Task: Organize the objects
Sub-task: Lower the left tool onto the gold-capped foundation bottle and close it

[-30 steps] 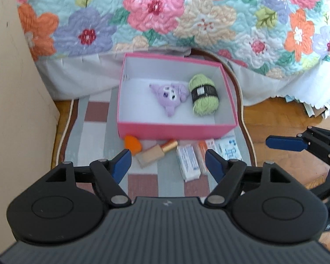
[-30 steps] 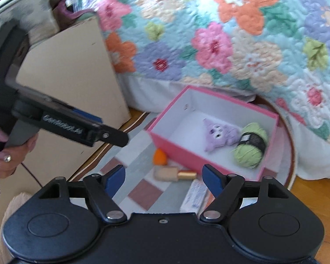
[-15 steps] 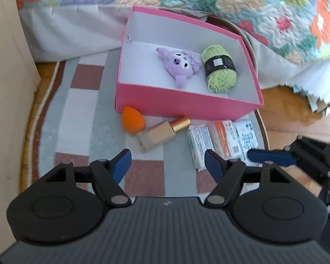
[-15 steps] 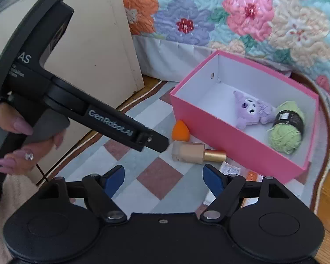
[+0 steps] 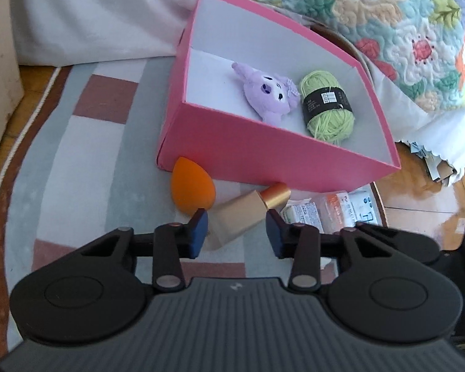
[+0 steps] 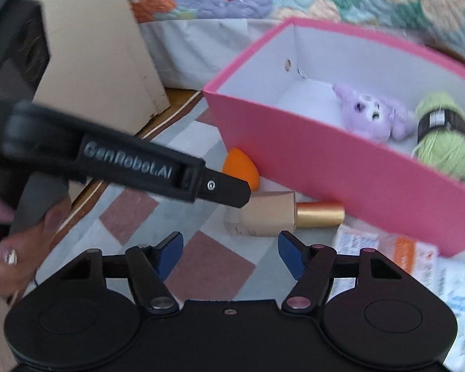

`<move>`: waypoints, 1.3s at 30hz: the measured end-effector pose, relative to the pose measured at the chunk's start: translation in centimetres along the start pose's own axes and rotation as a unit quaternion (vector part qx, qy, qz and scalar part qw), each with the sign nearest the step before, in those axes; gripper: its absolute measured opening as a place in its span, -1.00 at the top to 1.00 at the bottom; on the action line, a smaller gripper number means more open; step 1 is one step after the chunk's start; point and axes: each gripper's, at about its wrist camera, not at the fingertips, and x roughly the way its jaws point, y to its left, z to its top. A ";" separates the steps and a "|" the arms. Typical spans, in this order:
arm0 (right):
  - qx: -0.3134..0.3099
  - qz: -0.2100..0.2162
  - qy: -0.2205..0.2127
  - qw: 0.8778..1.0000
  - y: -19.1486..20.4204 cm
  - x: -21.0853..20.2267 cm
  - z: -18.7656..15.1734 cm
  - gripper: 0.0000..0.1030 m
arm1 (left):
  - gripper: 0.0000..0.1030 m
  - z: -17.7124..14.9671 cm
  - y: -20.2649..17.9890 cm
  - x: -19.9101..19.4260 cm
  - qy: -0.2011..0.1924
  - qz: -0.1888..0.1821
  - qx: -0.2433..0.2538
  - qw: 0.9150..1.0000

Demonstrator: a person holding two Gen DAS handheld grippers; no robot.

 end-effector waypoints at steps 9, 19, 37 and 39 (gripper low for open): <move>0.058 0.012 0.007 0.998 -1.4 2.2 -0.7 -0.11 | 0.52 0.6 1.2 2.1 -0.013 -0.026 0.001 1.000; 0.085 -0.004 0.003 0.996 -2.0 2.0 -1.3 -0.14 | 0.52 0.2 2.4 2.4 -0.016 -0.069 -0.058 0.996; 0.098 -0.017 0.020 0.995 -2.6 1.9 -2.3 -0.37 | 0.45 -1.5 1.0 2.9 0.060 -0.141 -0.111 0.982; 0.106 -0.016 0.018 0.994 -2.9 1.8 -2.2 -0.37 | 0.45 -1.6 1.0 2.9 0.056 -0.137 -0.112 0.983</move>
